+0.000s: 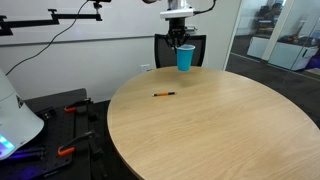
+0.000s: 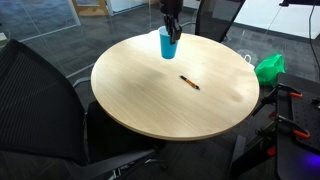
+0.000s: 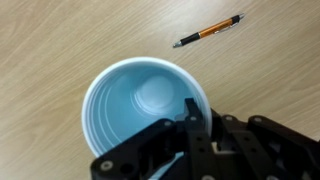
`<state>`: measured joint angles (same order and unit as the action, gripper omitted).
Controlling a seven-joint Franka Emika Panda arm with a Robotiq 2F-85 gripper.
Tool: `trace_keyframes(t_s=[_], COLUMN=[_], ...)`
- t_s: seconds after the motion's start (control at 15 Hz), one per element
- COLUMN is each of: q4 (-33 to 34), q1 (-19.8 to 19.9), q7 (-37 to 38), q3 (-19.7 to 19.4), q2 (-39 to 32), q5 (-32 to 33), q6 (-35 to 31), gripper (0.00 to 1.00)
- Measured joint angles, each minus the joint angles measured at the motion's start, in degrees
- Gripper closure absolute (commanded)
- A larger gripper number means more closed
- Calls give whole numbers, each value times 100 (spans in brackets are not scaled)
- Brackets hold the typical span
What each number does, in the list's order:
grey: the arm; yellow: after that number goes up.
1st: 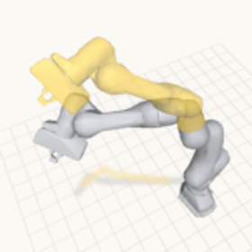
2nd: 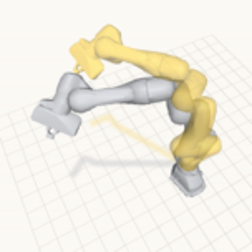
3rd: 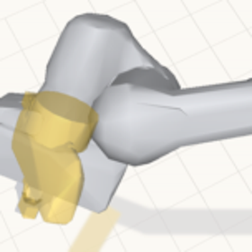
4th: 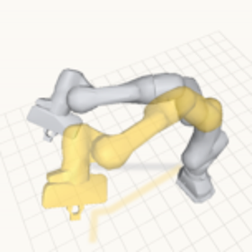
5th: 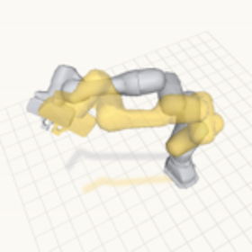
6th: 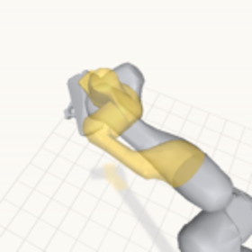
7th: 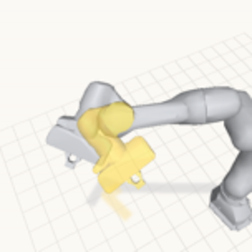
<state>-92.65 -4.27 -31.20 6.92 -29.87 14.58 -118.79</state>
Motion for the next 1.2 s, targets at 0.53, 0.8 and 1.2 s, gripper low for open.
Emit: trace_keyframes(t_s=[0.53,0.8,1.2], q4=[7,100,242], q1=[-141,-252,-389], q7=[-166,-371,-376], q3=[183,248,248], q2=[-579,-854,-1072], q5=[31,37,152], q6=[-896,-909,-908], gripper=[99,99,92])
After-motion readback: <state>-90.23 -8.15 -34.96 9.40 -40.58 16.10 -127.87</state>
